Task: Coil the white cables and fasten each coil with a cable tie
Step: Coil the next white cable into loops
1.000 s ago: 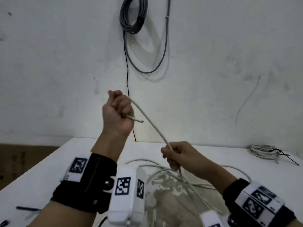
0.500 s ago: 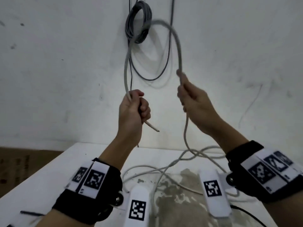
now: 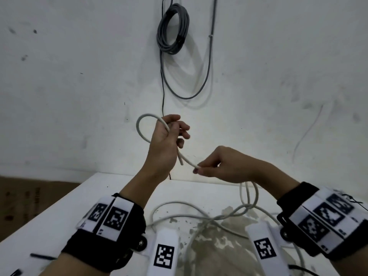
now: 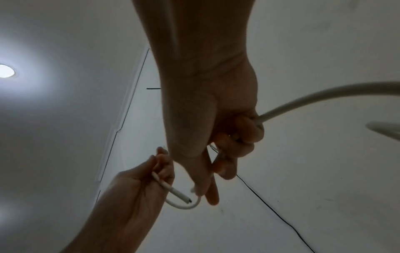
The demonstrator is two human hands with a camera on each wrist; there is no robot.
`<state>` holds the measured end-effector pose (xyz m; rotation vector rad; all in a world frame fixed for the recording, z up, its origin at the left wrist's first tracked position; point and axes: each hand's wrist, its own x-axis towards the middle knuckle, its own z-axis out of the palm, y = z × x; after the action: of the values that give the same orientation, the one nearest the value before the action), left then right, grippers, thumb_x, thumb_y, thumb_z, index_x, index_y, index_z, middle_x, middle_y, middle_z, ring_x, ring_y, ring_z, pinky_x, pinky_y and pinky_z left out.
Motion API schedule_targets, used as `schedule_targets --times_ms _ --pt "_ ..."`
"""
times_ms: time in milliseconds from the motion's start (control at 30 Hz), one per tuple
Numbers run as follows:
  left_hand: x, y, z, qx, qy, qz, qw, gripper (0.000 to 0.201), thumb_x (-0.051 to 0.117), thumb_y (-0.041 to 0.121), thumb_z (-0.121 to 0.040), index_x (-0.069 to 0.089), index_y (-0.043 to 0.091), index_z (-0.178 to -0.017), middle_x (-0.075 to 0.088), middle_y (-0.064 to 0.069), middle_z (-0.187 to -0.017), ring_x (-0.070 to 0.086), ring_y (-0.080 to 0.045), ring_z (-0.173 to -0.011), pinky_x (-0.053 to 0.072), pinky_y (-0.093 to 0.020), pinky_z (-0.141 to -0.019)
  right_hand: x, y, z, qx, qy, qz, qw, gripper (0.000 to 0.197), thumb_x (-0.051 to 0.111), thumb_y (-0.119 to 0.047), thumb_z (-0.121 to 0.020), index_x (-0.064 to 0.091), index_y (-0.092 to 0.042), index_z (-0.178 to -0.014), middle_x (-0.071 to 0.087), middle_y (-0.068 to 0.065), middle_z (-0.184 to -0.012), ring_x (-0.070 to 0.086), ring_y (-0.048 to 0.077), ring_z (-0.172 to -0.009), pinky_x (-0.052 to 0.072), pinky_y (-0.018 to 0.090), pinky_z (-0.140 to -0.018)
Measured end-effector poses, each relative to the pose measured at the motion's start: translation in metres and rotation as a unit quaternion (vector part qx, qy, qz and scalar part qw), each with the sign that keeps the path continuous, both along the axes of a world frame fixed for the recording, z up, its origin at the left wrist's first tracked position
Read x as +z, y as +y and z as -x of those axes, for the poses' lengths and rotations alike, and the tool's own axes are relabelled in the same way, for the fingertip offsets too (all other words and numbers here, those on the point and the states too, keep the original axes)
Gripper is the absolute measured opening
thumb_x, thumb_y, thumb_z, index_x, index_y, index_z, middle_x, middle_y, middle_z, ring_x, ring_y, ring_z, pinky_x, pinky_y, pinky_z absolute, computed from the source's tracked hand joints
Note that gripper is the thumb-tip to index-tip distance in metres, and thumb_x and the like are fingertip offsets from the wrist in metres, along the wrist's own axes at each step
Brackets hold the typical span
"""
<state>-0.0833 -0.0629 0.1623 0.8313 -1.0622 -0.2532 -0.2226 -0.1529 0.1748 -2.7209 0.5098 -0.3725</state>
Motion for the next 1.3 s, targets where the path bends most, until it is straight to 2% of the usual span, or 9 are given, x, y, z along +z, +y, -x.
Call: schedule_targets --times_ms 100,233,433,533,733,833,1033,1133,1300 --pt "-0.013 -0.003 -0.005 0.090 -0.187 -0.098 0.973 0.019 0.030 0.004 -0.100 0.042 0.013 -0.112 0.062 0.003 -0.087 0.061 -0.002 -0.075 0.047 -0.014 -0.063 0.014 0.008 0.007 0.004 0.014 -0.021 1.000 0.015 0.062 -0.024 -0.086 0.077 -0.020 -0.088 0.055 -0.021 -0.043 0.050 -0.006 -0.049 0.033 0.011 -0.057" --pt "-0.029 -0.002 -0.009 0.122 -0.318 -0.229 0.912 0.018 0.029 0.012 -0.101 0.043 0.014 -0.113 0.061 0.002 -0.083 0.057 -0.008 -0.079 0.042 -0.007 -0.068 0.026 0.003 0.015 -0.007 -0.026 0.001 1.000 0.021 0.064 -0.022 -0.078 0.074 -0.018 -0.060 0.042 -0.007 -0.041 0.036 0.012 -0.049 0.034 0.031 -0.058" --pt "-0.030 0.007 -0.008 0.027 -0.269 -0.332 0.904 0.048 0.029 0.041 -0.099 0.057 0.006 -0.081 0.041 0.003 -0.055 0.037 -0.007 -0.046 0.035 -0.017 -0.047 0.028 -0.021 0.027 -0.029 -0.139 0.030 0.989 0.010 0.068 -0.027 -0.082 0.074 -0.020 -0.077 0.054 -0.007 -0.047 0.044 0.006 -0.044 0.036 0.015 -0.048" --pt "-0.023 0.007 -0.003 -0.025 -0.152 -0.294 0.943 0.051 0.038 0.035 -0.099 0.039 0.016 -0.052 0.029 0.010 -0.042 0.022 -0.006 -0.034 0.022 -0.014 -0.036 0.011 -0.035 0.027 -0.049 -0.152 0.057 0.985 0.007 0.067 -0.025 -0.085 0.070 -0.019 -0.088 0.066 -0.007 -0.064 0.062 0.011 -0.063 0.048 0.019 -0.061" --pt "-0.012 0.004 -0.004 -0.033 0.108 -0.169 0.979 0.045 0.040 0.028 -0.099 0.028 0.020 -0.056 0.019 0.010 -0.037 0.014 -0.006 -0.031 0.011 -0.014 -0.036 -0.048 -0.053 0.048 -0.116 0.012 0.089 0.989 0.003 0.070 -0.020 -0.078 0.069 -0.020 -0.076 0.066 -0.006 -0.070 0.061 0.013 -0.070 0.047 0.018 -0.060" --pt "-0.007 0.005 -0.006 -0.010 0.126 -0.149 0.981 0.046 0.040 0.028 -0.099 0.028 0.019 -0.056 0.020 0.011 -0.037 0.014 -0.006 -0.032 0.012 -0.015 -0.036 -0.069 -0.056 0.063 -0.122 0.028 -0.023 0.992 0.014 0.080 -0.032 -0.069 0.071 -0.023 -0.064 0.069 -0.010 -0.064 0.060 0.000 -0.060 0.045 0.015 -0.058" --pt "-0.017 -0.007 0.011 -0.014 0.091 -0.180 0.979 0.047 0.039 0.031 -0.099 0.029 0.018 -0.055 0.021 0.010 -0.039 0.015 -0.007 -0.032 0.015 -0.013 -0.035 -0.039 -0.064 0.069 -0.135 -0.031 -0.044 0.989 0.005 0.073 -0.003 -0.074 0.075 -0.006 -0.071 0.069 0.004 -0.056 0.063 0.006 -0.050 0.050 0.014 -0.055" --pt "-0.017 -0.011 0.015 -0.018 0.075 -0.190 0.979 0.047 0.039 0.032 -0.100 0.029 0.018 -0.056 0.020 0.009 -0.040 0.016 -0.007 -0.032 0.015 -0.013 -0.035 -0.005 -0.072 0.067 -0.143 -0.300 -0.184 0.925 0.013 0.064 0.004 -0.083 0.065 0.016 -0.088 0.066 0.018 -0.069 0.064 0.010 -0.050 0.056 0.017 -0.058" --pt "-0.016 -0.016 0.020 -0.012 0.048 -0.203 0.978 0.047 0.040 0.033 -0.099 0.029 0.018 -0.056 0.019 0.008 -0.042 0.016 -0.008 -0.034 0.014 -0.016 -0.037 0.035 -0.068 0.051 -0.113 -0.552 -0.304 0.768 0.018 0.053 -0.001 -0.092 0.061 0.000 -0.076 0.063 0.015 -0.079 0.066 0.019 -0.069 0.059 0.027 -0.076"
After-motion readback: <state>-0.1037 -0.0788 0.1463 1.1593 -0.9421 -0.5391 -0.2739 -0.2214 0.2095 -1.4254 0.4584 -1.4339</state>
